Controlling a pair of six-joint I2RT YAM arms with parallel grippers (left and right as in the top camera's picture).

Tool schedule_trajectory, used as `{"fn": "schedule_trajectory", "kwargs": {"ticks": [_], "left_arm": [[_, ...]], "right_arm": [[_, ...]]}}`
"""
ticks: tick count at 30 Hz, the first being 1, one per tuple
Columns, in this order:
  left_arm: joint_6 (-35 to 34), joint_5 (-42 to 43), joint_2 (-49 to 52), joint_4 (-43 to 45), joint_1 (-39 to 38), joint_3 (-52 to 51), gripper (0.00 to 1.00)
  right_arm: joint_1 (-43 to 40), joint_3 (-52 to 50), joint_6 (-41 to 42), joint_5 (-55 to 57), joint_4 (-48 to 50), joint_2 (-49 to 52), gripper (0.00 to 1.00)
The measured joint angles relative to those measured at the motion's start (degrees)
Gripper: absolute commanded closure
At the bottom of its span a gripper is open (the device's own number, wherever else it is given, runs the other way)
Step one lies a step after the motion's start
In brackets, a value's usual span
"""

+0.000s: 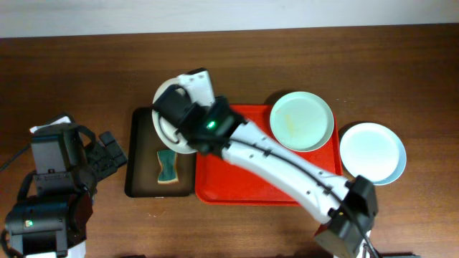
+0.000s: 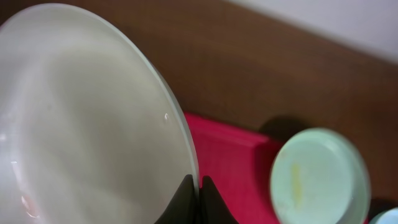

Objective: Clean dirty plates on tray and stack at the side
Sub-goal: 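Carry the white plate right and lower it onto the light blue plate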

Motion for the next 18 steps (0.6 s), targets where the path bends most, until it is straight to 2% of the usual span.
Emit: {"fn": "schedule_trajectory", "kwargs": {"ticks": [4,8,14,18], "left_arm": [[0.0,0.0,0.0,0.0,0.0,0.0,0.01],[0.0,0.0,0.0,0.0,0.0,0.0,0.01],[0.0,0.0,0.0,0.0,0.0,0.0,0.01],[0.0,0.0,0.0,0.0,0.0,0.0,0.01]], "right_arm": [[-7.8,0.0,1.3,-8.3,-5.9,-3.3,0.96],[-16.9,0.2,2.0,-11.6,-14.4,-4.6,0.96],[-31.1,0.2,2.1,-20.4,-19.9,-4.6,0.96],[-39.6,0.1,2.1,-21.7,-22.9,-4.6,0.96]]}}
